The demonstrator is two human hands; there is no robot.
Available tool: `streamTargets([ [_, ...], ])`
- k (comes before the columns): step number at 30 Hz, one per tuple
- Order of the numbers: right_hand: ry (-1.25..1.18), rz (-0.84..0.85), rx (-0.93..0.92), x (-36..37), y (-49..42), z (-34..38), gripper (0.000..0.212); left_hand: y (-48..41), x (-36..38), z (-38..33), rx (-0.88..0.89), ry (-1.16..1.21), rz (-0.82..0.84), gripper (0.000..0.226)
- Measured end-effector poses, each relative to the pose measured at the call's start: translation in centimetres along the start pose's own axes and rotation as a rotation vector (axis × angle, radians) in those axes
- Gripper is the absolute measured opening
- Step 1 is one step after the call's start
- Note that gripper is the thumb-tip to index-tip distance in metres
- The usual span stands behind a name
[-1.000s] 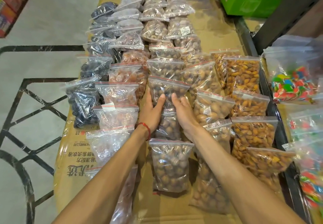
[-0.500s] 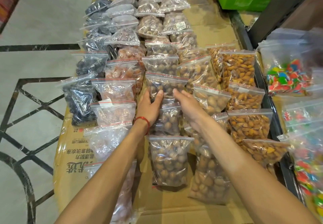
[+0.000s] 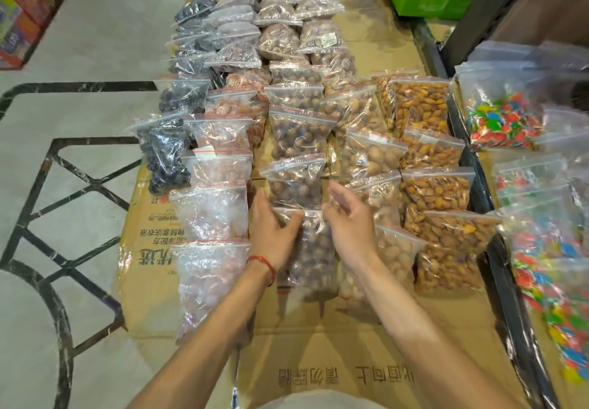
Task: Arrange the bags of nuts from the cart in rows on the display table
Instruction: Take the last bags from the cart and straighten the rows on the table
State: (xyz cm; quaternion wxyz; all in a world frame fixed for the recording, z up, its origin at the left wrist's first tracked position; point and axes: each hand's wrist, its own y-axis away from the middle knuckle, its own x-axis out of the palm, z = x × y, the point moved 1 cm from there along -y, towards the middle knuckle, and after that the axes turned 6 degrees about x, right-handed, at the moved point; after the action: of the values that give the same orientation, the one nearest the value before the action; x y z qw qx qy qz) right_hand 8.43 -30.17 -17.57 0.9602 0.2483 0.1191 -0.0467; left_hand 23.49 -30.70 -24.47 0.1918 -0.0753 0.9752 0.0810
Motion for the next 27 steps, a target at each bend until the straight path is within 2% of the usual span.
streamTargets([
  [3, -0.048, -0.055, -0.003, 0.3, 0.7, -1.1, 0.049, 1.2, 0.6, 0.9, 0.020, 0.044, -0.062, 0.058],
  [5, -0.075, -0.042, 0.046, 0.5, 0.7, -1.9, 0.050, 1.5, 0.6, 0.5, 0.008, 0.062, -0.074, 0.049],
  [9, 0.038, 0.058, 0.165, 1.4, 1.3, -3.7, 0.039, 2.0, 0.9, 0.6, -0.021, 0.073, -0.083, 0.051],
  [12, 0.062, 0.141, 0.201, 1.5, 1.5, -3.6, 0.080, 2.1, 1.4, 1.0, -0.136, 0.092, -0.054, 0.051],
  [13, 0.046, 0.177, 0.223, 1.6, 1.4, -3.4, 0.088, 2.0, 1.5, 0.9, -0.163, 0.071, -0.037, 0.055],
  [16, 0.020, 0.198, 0.216, 1.7, 0.6, -3.5, 0.093, 1.8, 1.8, 0.7, -0.189, 0.070, 0.008, 0.064],
  [18, 0.010, 0.169, 0.185, 1.9, 0.2, -3.3, 0.090, 1.6, 1.8, 0.9, -0.163, 0.102, 0.011, 0.085],
  [19, -0.002, 0.166, 0.172, 1.9, 0.2, -3.2, 0.088, 1.3, 1.8, 1.1, -0.162, 0.123, 0.009, 0.087],
  [22, -0.085, 0.202, 0.121, 2.0, -0.6, -2.9, 0.079, 0.5, 1.6, 1.0, -0.138, 0.198, -0.040, 0.076],
  [25, -0.107, 0.190, 0.100, 2.2, -1.1, -2.8, 0.078, 0.3, 1.1, 0.2, -0.073, 0.227, -0.147, 0.039],
  [27, -0.173, 0.172, 0.125, 2.5, -1.5, -3.0, 0.079, 0.1, 1.2, 0.5, -0.052, 0.259, -0.123, 0.036],
])
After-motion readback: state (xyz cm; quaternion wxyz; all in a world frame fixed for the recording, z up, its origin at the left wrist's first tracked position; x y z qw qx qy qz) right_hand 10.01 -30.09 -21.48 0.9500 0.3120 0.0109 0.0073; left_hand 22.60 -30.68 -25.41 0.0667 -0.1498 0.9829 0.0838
